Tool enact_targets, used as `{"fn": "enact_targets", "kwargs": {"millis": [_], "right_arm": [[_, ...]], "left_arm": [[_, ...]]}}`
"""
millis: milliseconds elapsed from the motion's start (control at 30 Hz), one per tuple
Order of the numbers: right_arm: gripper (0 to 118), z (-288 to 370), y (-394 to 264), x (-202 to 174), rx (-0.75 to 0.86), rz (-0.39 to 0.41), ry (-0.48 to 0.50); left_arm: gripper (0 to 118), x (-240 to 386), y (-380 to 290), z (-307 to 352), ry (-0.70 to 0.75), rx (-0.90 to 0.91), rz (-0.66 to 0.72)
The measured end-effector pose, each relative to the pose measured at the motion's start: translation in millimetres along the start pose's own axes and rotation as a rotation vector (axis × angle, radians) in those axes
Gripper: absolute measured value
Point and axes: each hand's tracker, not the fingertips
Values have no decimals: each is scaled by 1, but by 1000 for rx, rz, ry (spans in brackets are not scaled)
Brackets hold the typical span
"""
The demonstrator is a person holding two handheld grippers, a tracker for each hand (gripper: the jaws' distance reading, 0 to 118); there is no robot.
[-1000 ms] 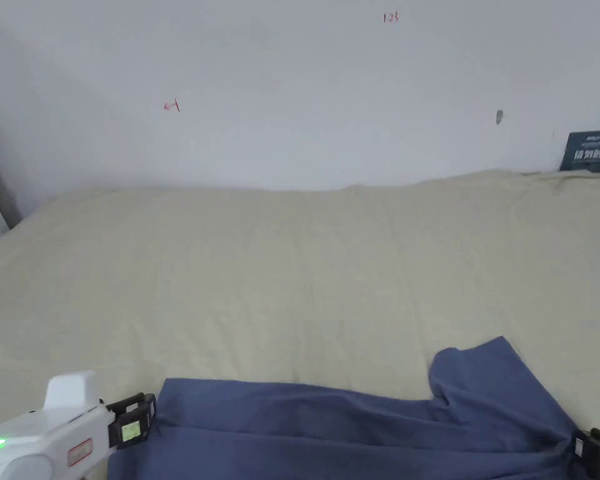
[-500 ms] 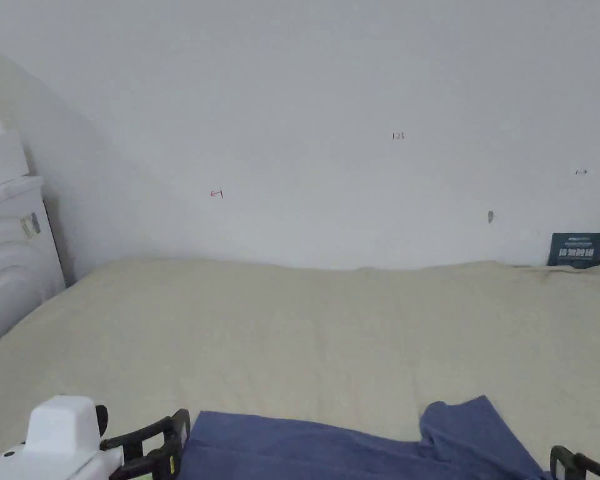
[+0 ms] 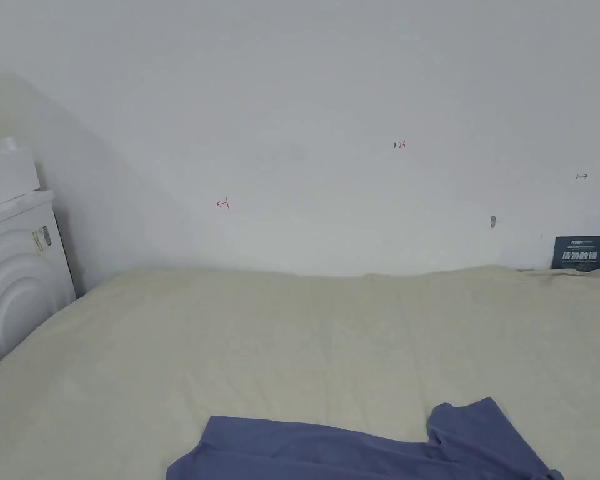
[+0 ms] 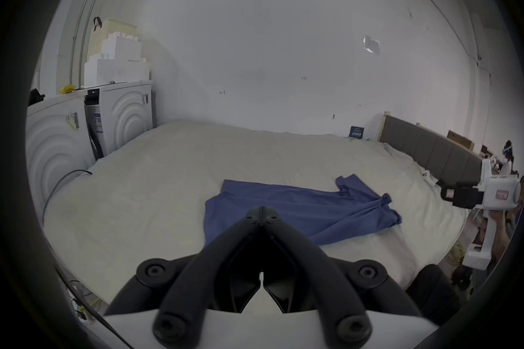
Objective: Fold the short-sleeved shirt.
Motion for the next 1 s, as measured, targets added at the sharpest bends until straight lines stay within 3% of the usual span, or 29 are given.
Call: {"fn": "enact_targets", "kwargs": {"millis": [533, 667, 733, 767, 800, 1000], "right_arm": [[1, -1, -2, 3, -18, -66, 18], [1, 2, -8, 3, -35, -76, 32], [1, 0, -13, 4, -52, -77, 32], [1, -1, -15, 5, -65, -79, 33], [1, -3, -16, 5, -73, -83, 32], [1, -13, -25, 5, -131, -106, 28]], "left_arm": [[2, -8, -15, -23, 48, -66, -44], [15, -27, -28, -49, 116, -101, 3], [54, -45, -40, -71, 164, -156, 64], [67, -56, -47, -83, 159, -182, 89], [72, -63, -53, -93, 165, -207, 107], [72, -84, -85, -160, 198, -284, 150]]}}
